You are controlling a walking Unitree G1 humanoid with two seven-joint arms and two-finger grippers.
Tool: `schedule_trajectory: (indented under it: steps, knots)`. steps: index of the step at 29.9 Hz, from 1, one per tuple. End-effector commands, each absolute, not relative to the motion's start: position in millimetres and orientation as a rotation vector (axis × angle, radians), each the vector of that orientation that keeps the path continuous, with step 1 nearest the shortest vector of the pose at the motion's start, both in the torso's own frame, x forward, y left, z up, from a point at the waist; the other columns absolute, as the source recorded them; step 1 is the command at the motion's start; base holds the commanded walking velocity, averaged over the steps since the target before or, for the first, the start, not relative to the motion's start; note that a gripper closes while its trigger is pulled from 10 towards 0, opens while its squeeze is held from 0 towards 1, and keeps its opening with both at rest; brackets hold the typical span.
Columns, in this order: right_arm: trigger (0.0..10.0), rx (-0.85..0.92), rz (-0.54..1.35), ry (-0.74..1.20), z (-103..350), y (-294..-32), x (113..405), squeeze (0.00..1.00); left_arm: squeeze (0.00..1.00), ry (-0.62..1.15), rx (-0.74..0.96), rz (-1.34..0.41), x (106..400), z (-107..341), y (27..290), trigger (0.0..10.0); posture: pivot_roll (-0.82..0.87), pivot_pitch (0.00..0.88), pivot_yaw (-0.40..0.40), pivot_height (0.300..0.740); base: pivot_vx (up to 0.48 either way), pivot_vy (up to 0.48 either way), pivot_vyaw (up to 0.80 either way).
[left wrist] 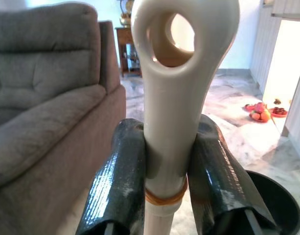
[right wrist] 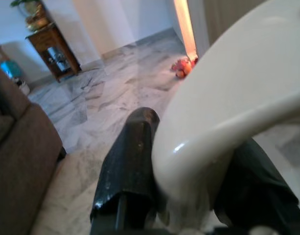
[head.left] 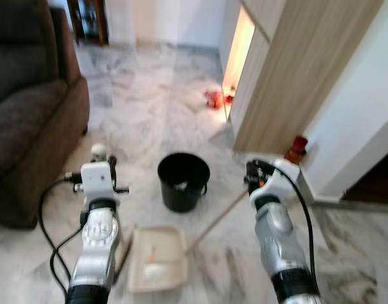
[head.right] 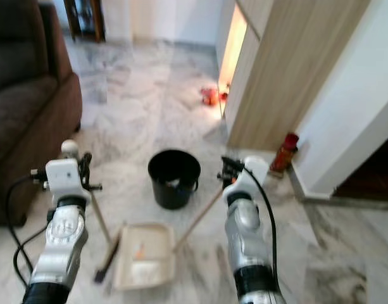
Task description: Sweep floor
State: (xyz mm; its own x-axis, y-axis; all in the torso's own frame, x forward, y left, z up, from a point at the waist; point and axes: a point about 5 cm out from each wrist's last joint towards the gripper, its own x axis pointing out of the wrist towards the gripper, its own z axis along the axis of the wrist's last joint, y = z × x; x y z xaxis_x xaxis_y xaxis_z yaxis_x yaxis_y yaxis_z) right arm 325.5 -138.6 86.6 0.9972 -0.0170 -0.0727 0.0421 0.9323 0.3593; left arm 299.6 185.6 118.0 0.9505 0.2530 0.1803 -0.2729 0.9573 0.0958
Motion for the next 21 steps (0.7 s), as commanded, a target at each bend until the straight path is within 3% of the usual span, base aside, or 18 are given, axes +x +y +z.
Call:
schedule_trajectory:
  steps: [1, 5, 14, 21]
  knots:
    - [10.0, 0.374, -0.048, 0.028, 94.8, -145.1, 327.8, 0.00, 0.00, -0.211, 0.101, 0.238, 302.9, 127.5, 175.0, 10.0, 0.08, 0.000, -0.065, 0.740, 0.322, 0.000, 0.00]
    - [10.0, 0.374, -0.048, 0.027, 95.3, -144.9, 328.0, 0.00, 0.00, -0.209, 0.102, 0.237, 303.1, 127.5, 175.1, 10.0, 0.08, 0.000, -0.064, 0.740, 0.314, 0.000, 0.00]
    - [10.0, 0.341, -0.049, -0.009, 100.1, -146.0, 327.0, 0.00, 0.00, -0.195, 0.120, 0.238, 300.1, 123.3, 180.5, 10.0, 0.08, 0.000, -0.061, 0.740, 0.000, 0.000, 0.00]
    - [10.0, 0.282, 0.020, -0.110, 118.6, -144.2, 322.6, 0.00, 0.00, -0.168, 0.172, 0.282, 294.7, 115.5, 200.6, 10.0, 0.08, 0.000, -0.055, 0.740, 0.000, 0.000, 0.00]
